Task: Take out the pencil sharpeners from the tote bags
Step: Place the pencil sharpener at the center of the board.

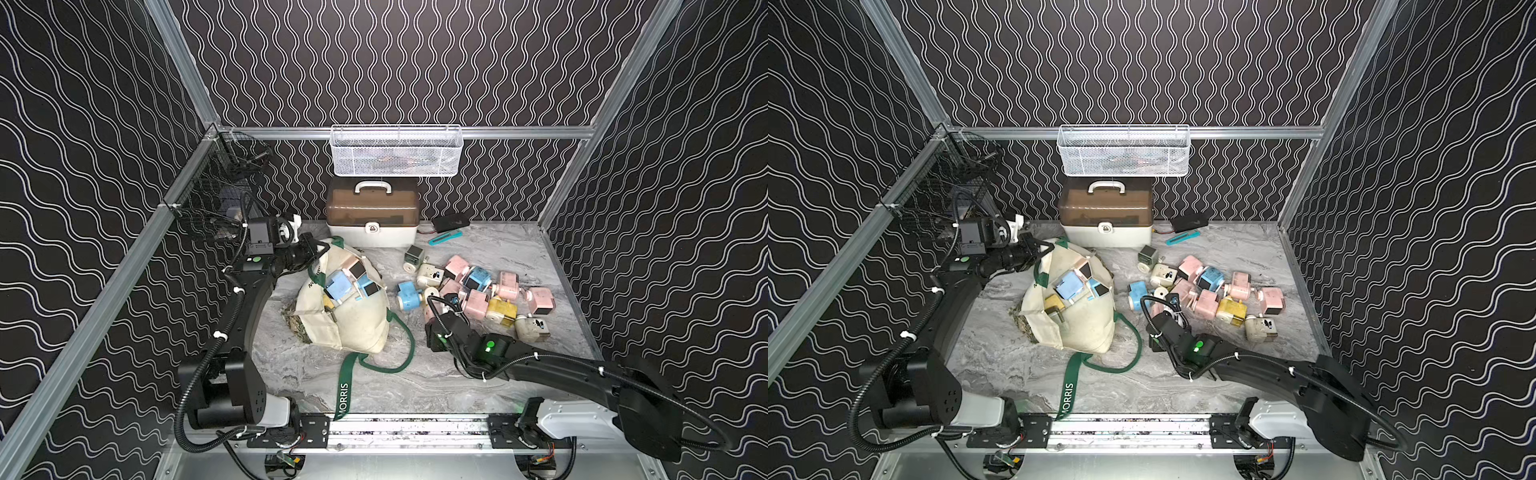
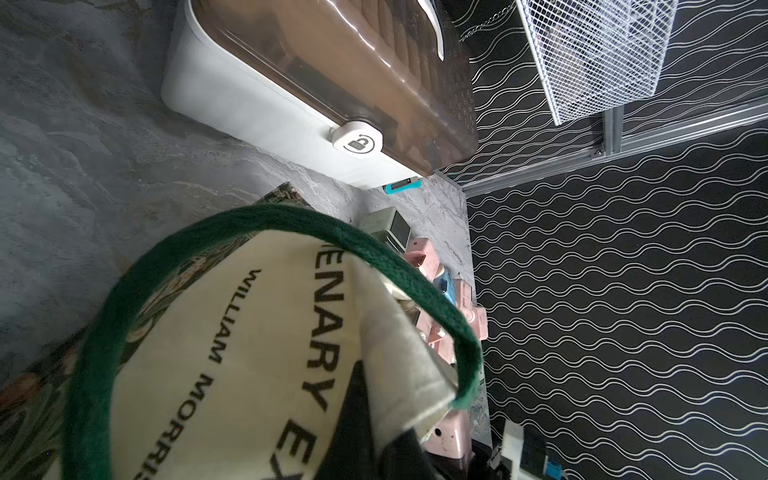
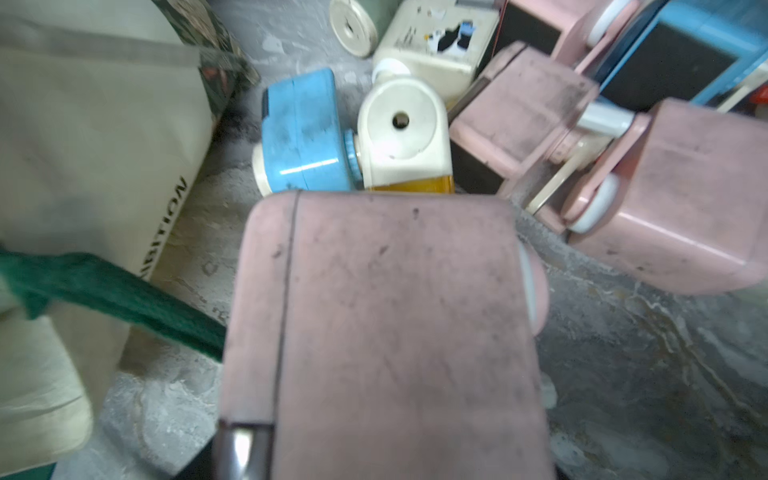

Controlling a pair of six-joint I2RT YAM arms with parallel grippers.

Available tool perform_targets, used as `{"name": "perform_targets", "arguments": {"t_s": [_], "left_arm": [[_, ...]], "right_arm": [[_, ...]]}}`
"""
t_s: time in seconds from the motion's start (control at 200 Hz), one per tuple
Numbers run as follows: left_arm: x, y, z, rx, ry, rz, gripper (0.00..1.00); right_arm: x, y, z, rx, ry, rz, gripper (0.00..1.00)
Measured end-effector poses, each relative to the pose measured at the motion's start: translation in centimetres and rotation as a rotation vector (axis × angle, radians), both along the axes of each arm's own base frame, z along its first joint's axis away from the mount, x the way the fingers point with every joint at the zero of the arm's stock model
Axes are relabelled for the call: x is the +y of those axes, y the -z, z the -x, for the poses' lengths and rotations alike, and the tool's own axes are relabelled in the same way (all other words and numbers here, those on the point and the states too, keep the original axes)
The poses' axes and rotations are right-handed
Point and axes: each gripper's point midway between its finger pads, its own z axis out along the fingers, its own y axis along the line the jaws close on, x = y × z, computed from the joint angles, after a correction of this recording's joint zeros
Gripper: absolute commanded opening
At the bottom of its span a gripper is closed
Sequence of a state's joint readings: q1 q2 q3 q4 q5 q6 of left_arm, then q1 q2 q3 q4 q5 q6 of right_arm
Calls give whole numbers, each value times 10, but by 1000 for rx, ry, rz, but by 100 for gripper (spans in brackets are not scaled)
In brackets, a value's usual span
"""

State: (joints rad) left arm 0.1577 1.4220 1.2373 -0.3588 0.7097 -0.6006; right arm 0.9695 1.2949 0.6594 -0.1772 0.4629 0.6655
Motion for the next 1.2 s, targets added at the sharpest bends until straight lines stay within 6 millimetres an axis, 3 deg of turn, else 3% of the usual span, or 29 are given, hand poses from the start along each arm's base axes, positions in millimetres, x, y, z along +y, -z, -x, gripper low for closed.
{"name": "perform_targets", "arguments": {"t_s": [0.185, 0.475, 0.726, 0.901, 1.056, 1.196], "left_arm": [[0, 0, 0, 1, 0, 1, 0], [0, 1, -1, 1, 2, 2, 0], [0, 1, -1, 2, 1, 4, 0], [0, 1, -1, 2, 1, 4, 0], [0, 1, -1, 3, 1, 4, 0], [0, 1, -1, 3, 0, 4, 0]], "right_arm": [[9, 40, 7, 111, -35, 55, 53], [37, 65, -1, 160, -75, 53, 54], [56, 67, -19, 130, -80, 59, 60], [64, 70, -34, 115, -70, 52, 73], [64, 68, -34, 110, -73, 44, 88], [57, 57, -28, 103, -75, 29, 92]]}}
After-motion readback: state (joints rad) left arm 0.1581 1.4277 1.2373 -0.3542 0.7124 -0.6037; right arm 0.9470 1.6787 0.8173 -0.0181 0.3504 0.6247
